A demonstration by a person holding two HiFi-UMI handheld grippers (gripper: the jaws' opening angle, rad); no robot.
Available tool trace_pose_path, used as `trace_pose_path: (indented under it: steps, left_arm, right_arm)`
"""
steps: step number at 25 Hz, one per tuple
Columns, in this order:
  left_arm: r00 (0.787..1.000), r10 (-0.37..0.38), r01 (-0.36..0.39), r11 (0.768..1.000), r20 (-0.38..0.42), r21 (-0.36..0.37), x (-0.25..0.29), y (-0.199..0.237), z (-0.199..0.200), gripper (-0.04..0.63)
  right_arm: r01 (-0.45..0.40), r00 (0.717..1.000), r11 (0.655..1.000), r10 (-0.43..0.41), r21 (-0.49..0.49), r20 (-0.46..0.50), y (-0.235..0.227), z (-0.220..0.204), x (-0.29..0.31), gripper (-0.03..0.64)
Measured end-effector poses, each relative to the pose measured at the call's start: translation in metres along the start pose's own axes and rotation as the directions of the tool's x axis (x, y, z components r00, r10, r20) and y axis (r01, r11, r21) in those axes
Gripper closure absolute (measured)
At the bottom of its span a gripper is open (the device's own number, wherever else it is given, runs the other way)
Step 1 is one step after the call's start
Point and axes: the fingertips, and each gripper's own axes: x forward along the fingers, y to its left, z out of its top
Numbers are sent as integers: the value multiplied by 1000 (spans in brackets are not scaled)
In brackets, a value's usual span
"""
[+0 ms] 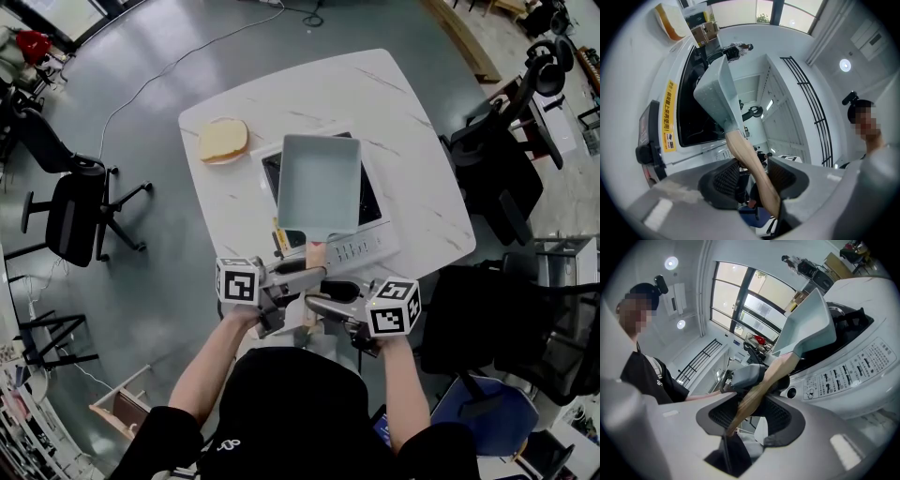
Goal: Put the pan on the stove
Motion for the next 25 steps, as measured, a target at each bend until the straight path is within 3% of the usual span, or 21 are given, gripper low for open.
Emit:
trace_pose_path:
  steps: [9,12,16,22,25]
  left_arm:
    - [999,45,-44,999,-28,23,-1,1,-1,402]
    - [998,49,-48,998,-25,32,-2,1,-2,393]
    - [997,68,-66,996,-34,54,-4,2,-4,370]
    - [987,158,-156,982,-12,106,-20,2,-4,332]
    - [985,165,-170,979,52,111,-35,-4,4,331]
  right_arm:
    - [17,998,1000,-16,-19,57,0,3,0,426]
    - [24,998,999,-22,-28,67,0,4,-2,365]
    - [45,995,999,-43,-25,92,-2,7,-5,339]
    - [88,980,996,-89,14,178,-7,13,-16,325]
    - [122,960,992,-129,43,248,-12,19,-26,325]
